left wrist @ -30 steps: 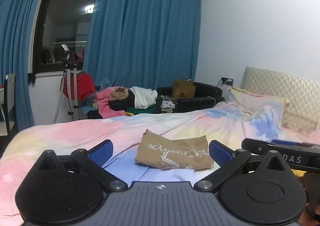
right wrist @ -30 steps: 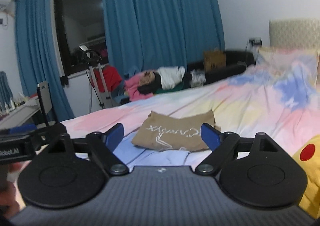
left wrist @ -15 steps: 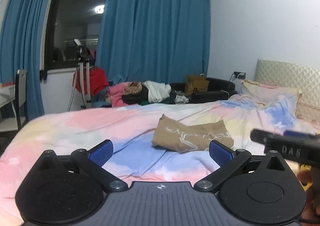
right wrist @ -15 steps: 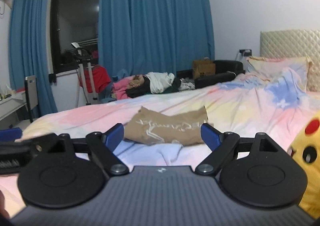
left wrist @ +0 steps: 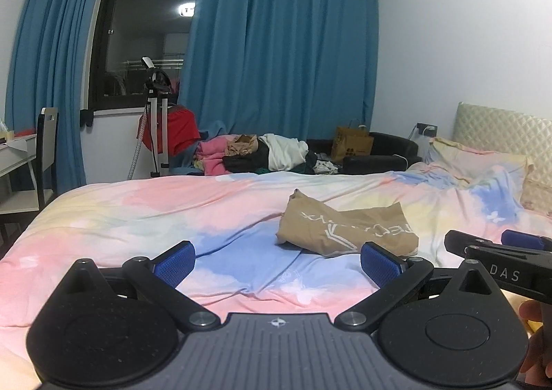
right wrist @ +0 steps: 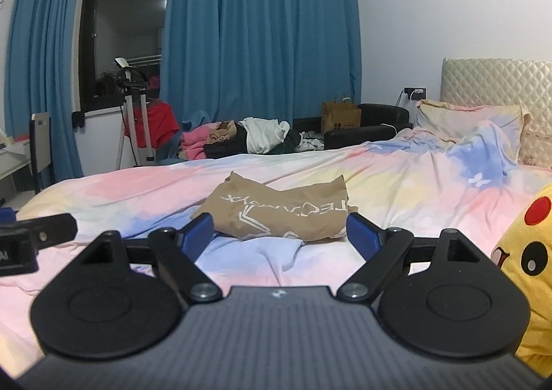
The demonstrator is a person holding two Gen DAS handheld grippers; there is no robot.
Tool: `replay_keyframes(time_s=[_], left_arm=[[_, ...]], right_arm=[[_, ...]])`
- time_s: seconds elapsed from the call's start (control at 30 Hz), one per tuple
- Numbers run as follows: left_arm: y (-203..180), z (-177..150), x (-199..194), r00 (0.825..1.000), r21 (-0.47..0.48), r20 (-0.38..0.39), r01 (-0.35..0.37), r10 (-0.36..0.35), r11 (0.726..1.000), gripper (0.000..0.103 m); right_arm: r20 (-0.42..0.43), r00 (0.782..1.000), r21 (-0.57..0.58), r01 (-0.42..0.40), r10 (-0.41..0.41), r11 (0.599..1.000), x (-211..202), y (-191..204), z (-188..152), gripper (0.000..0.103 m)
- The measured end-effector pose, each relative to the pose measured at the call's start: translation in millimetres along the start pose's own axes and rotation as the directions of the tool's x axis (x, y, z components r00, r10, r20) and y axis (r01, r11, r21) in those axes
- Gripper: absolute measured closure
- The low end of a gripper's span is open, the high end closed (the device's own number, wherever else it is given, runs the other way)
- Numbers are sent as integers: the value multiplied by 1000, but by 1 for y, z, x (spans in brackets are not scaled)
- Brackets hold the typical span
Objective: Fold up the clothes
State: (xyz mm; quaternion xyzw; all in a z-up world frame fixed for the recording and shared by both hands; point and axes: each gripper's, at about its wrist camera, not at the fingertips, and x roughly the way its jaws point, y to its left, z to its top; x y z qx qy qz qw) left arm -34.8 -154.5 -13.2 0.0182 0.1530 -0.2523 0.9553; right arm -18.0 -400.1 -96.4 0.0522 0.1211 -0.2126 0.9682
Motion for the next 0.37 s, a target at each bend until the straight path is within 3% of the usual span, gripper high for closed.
replay_keyframes(time_s=[0.37], left_arm=[[3,-1,-2,1000,-14,-8,5,-6,1000,0]], right_arm=[[-7,1000,2,4,-4,1000,0,-1,-1,18]])
